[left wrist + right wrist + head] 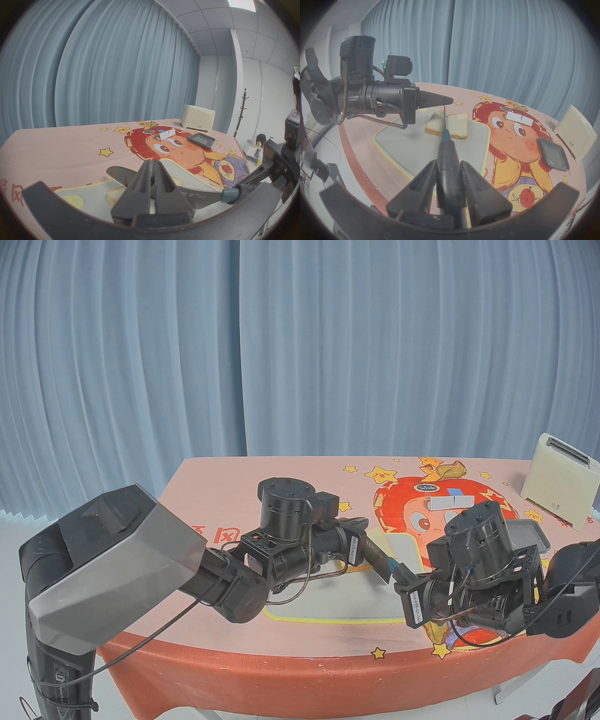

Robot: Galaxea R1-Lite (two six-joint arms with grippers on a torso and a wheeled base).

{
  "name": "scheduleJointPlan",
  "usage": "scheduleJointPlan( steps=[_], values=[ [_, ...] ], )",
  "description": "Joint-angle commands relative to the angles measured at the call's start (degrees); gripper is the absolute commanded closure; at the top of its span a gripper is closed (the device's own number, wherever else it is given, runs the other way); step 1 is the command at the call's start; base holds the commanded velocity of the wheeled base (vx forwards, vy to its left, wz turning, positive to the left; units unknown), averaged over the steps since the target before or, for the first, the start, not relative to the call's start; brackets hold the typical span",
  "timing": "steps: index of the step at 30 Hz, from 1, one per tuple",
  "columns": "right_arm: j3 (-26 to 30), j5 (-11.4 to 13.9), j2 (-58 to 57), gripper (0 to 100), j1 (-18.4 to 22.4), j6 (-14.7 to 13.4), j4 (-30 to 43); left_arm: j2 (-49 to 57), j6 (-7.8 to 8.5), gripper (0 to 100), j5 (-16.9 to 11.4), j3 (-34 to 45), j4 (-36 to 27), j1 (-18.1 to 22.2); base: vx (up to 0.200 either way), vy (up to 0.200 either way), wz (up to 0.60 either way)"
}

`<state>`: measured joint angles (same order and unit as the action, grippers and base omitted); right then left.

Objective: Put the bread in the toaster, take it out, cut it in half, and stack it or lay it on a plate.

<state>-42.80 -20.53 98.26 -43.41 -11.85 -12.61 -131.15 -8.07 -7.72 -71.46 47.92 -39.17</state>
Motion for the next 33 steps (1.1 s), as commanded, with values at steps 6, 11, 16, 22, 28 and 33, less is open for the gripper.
scheduleJointPlan(
  steps=[6,11,16,22,28,33],
  values=[
    [-1.8,0.0,-0.5,100,0.0,0.4,0.3,-0.6,0.07,100,0.0,1.4,0.1,0.1,0.0,0.0,0.0],
    [0.1,0.0,-0.3,100,-0.1,0.1,0.2,-0.3,0.07,100,0.0,-0.4,-0.4,0.0,0.0,0.0,0.0],
    [0.8,0.1,0.7,100,0.0,-0.1,-0.4,1.2,0.07,100,0.0,-0.6,-0.6,0.0,0.0,0.0,0.0],
    [-1.8,-0.1,-0.7,100,0.0,0.4,0.4,0.1,0.07,100,0.1,0.2,-0.5,0.1,0.0,0.0,0.0],
    [-1.0,-0.1,-0.9,100,0.0,0.3,0.4,-1.5,0.16,100,0.1,0.1,-0.2,0.0,0.0,0.0,0.0],
    [1.1,0.0,0.0,100,0.0,-0.3,0.0,0.3,0.16,100,0.1,-2.3,-0.6,0.0,0.0,0.0,0.0]
  ],
)
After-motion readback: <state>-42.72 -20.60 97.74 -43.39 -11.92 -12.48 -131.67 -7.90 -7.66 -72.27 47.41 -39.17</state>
